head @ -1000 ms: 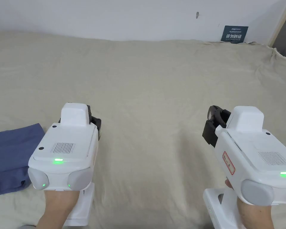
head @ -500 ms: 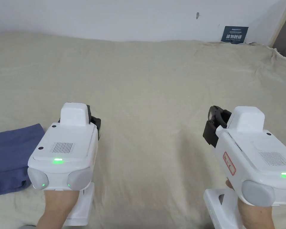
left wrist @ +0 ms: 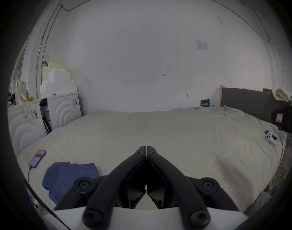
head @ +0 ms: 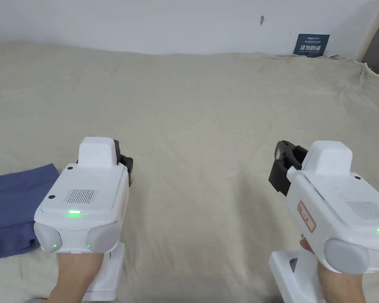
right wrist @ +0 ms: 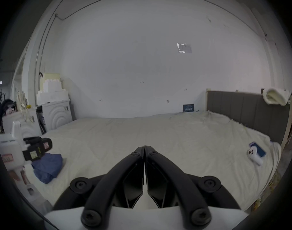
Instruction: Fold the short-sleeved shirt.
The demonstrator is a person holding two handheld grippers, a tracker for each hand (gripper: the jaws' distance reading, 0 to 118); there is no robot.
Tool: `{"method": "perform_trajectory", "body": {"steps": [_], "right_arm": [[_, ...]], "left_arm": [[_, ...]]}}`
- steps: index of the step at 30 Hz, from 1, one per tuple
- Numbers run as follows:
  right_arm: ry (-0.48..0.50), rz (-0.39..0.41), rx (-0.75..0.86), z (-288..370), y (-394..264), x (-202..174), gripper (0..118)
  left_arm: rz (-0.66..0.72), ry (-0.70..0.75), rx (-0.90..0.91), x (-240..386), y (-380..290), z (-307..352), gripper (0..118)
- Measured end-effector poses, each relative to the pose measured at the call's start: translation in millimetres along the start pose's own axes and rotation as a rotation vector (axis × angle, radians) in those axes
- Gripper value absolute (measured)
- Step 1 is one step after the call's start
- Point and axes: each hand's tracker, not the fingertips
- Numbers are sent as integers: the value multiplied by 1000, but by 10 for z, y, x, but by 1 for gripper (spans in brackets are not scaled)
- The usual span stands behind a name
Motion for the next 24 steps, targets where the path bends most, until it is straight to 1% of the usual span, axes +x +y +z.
{"method": "perform_trajectory", "body": {"steps": [1, 2, 3, 4, 5, 6, 7, 8, 9, 10, 11, 12, 13, 14, 15, 17, 19, 20, 22, 24], "right_arm": [[23, -42, -55, 7, 37, 14, 5], [56, -89, -111, 4, 74, 33, 19], [87, -149, -145, -16, 79, 86, 54], [115, -201, -175, -10, 95, 121, 84], [127, -229, -201, -3, 109, 133, 108], [134, -239, -206, 21, 127, 131, 118], [119, -217, -186, 52, 146, 147, 118], [163, -234, -172, 86, 169, 142, 118], [154, -219, -185, 106, 202, 145, 118], [126, -201, -248, 106, 246, 129, 118], [99, -193, -292, 98, 263, 126, 118], [90, -205, -317, 105, 280, 133, 118], [99, -245, -321, 129, 279, 159, 118], [79, -289, -338, 151, 280, 176, 118], [22, -331, -380, 151, 296, 178, 118], [-74, -365, -485, 164, 338, 177, 118], [-89, -351, -572, 174, 354, 175, 118], [-66, -335, -592, 176, 348, 183, 118], [-49, -313, -581, 201, 323, 169, 117], [-69, -285, -555, 227, 296, 116, 117]], "left_arm": [[30, -8, -5, -16, 4, 10, 0], [43, -9, -14, -28, 6, 13, 6], [59, -2, -32, -40, 4, 8, 23], [82, -5, -50, -56, 1, 4, 45], [102, -11, -73, -78, 1, 8, 75], [119, -15, -90, -101, -10, 7, 108], [127, -10, -95, -117, -26, 15, 118], [128, -8, -93, -124, -45, 35, 118], [136, -25, -77, -139, -63, 106, 118], [123, -20, -94, -153, -77, 111, 118], [120, -10, -125, -167, -103, 118, 118], [114, -3, -169, -184, -137, 131, 118], [108, 5, -186, -201, -188, 154, 118], [104, 16, -200, -230, -249, 186, 118], [98, 33, -210, -271, -327, 231, 118], [89, 107, -235, -349, -512, 329, 118], [94, 207, -273, -440, -752, 433, 118], [95, 236, -289, -480, -855, 471, 118], [70, 289, -336, -532, -1064, 540, 118], [39, 311, -348, -569, -1214, 601, 118]]}}
